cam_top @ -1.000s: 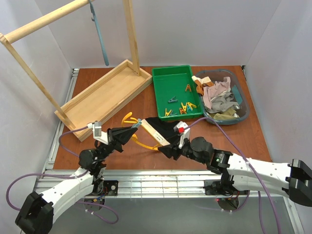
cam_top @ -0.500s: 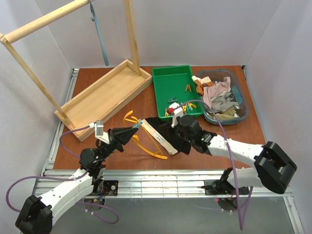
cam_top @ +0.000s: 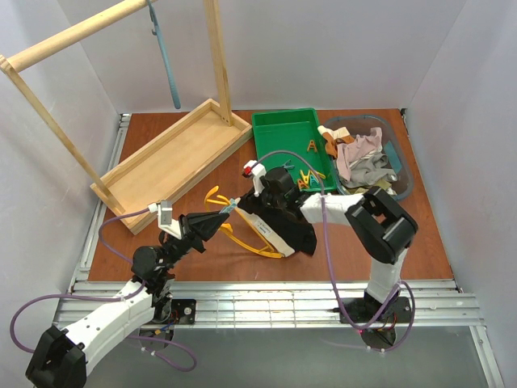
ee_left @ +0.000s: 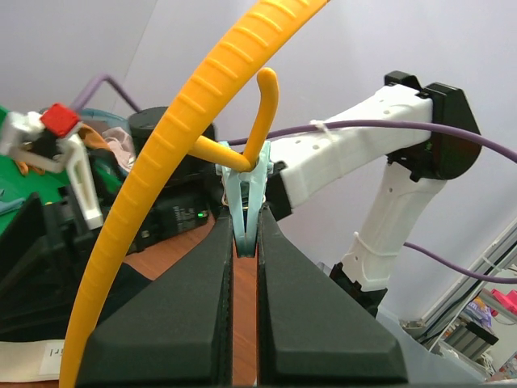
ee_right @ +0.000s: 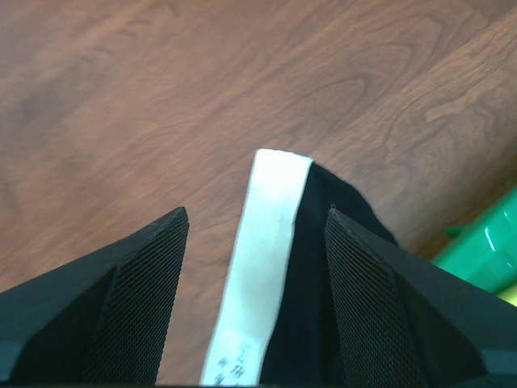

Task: Clip the underwear to the hanger
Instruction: Clamp the underwear onto the hanger.

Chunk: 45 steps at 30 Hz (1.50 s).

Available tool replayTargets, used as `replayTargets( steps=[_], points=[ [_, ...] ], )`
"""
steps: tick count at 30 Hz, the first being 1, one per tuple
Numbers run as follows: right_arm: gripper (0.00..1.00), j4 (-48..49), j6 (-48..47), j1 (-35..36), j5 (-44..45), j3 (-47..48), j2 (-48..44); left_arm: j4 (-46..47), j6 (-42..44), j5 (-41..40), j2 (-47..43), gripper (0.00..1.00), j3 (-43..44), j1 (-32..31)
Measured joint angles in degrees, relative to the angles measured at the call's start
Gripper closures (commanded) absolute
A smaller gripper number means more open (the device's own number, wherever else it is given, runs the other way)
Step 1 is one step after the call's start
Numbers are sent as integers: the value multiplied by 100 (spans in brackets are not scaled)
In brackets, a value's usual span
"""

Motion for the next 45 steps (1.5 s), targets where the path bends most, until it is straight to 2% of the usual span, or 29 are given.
replayTargets(
  steps=[10,21,23,24,29,30,32,35,38,45],
  points=[
    [36,-28,-619,-76,-208,855,1132,-13,-2,2,20,100,0,0],
    [38,-317,-1029,-66,164,1093,1416,-28,-22,26,-37,100,0,0],
    [42,-435,-1038,-68,269,1093,1445,-44,-22,33,-74,100,0,0],
    [51,-435,-1021,-72,282,1097,1467,-48,-22,37,-96,100,0,0],
    [74,-514,-946,-79,330,1244,1550,-66,-28,57,-190,100,0,0],
    [82,-525,-931,-81,326,1290,1580,-70,-33,59,-208,100,0,0],
    [91,-551,-879,-83,326,1364,1620,-107,-42,66,-251,100,0,0],
    [97,-568,-824,-83,289,1373,1615,-168,-44,70,-313,100,0,0],
    [99,-614,-730,-83,315,1233,1471,-205,-44,68,-385,100,-2,0],
    [99,-909,-385,-76,385,227,184,-278,-42,72,-413,100,-2,0]
  ],
)
